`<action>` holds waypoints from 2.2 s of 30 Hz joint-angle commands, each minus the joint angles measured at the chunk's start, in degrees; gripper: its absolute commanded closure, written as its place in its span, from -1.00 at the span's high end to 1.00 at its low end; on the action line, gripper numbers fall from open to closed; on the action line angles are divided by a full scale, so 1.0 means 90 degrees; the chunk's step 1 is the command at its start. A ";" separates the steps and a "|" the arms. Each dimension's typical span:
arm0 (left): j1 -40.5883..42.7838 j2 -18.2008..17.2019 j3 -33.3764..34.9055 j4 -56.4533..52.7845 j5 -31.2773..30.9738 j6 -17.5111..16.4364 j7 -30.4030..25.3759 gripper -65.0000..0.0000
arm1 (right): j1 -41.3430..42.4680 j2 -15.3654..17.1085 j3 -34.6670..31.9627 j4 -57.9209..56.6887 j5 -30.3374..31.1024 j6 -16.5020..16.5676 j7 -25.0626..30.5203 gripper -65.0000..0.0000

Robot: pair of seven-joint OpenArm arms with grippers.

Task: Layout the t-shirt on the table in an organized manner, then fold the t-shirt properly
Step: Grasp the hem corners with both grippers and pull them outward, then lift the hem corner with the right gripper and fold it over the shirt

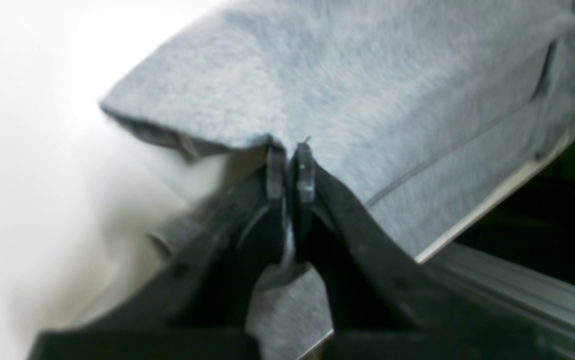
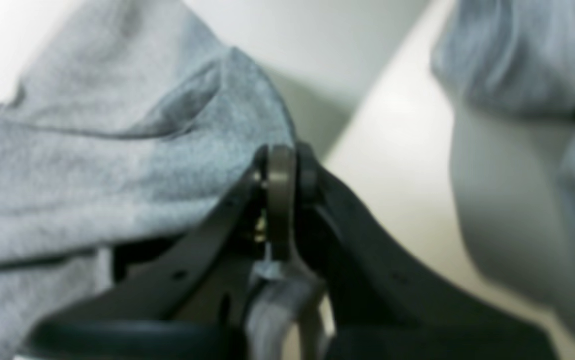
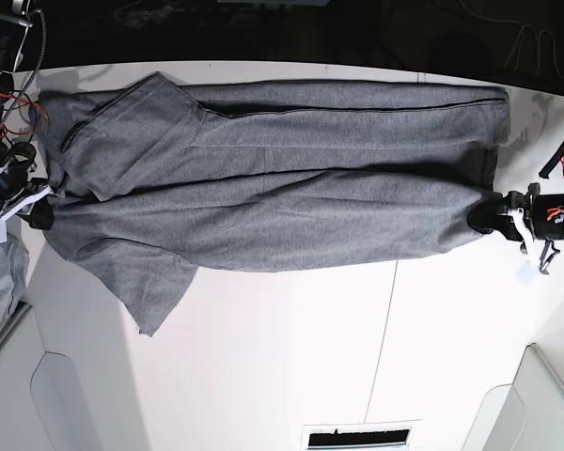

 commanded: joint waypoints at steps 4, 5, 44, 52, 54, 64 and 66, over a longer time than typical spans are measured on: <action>0.0187 -0.0095 -0.0049 0.0102 -0.0126 -0.0055 -0.0160 -1.00 | -0.0138 0.0087 0.0027 0.0121 0.0100 -0.0029 0.0143 -1.00; 0.0236 -0.0095 -0.0049 0.0102 -0.0126 -0.0055 -0.0233 -1.00 | -0.0165 0.0078 0.0027 0.0121 0.0146 -0.0032 0.0143 -1.00; 0.0291 -0.0097 -0.0049 0.0104 0.0041 -0.0055 -0.0491 -1.00 | 0.1957 -0.0476 -0.0780 -0.2183 -0.0525 -0.0119 0.0600 -0.70; 0.0136 -0.0153 -0.0051 0.0114 0.0032 -0.0055 -0.0534 -1.00 | 0.1936 -0.0430 -0.0741 -0.1909 -0.0546 0.0019 0.0593 -1.00; 0.0085 -0.0248 -0.0051 0.0182 -0.0002 -0.0055 -0.0532 -1.00 | 0.1851 -0.0430 -0.0702 -0.1605 -0.0544 0.0032 0.0529 -1.00; 0.0539 -0.1105 -0.0051 0.1086 -0.1081 -0.0055 0.0350 -1.00 | 0.0243 -0.0418 -0.0682 0.1175 -0.0306 0.0044 0.0425 -1.00; 0.0780 -0.1282 -0.0051 0.1489 -0.1299 -0.0055 0.0384 -1.00 | -0.0063 -0.0396 -0.0682 0.1615 -0.0304 0.0044 0.0420 -1.00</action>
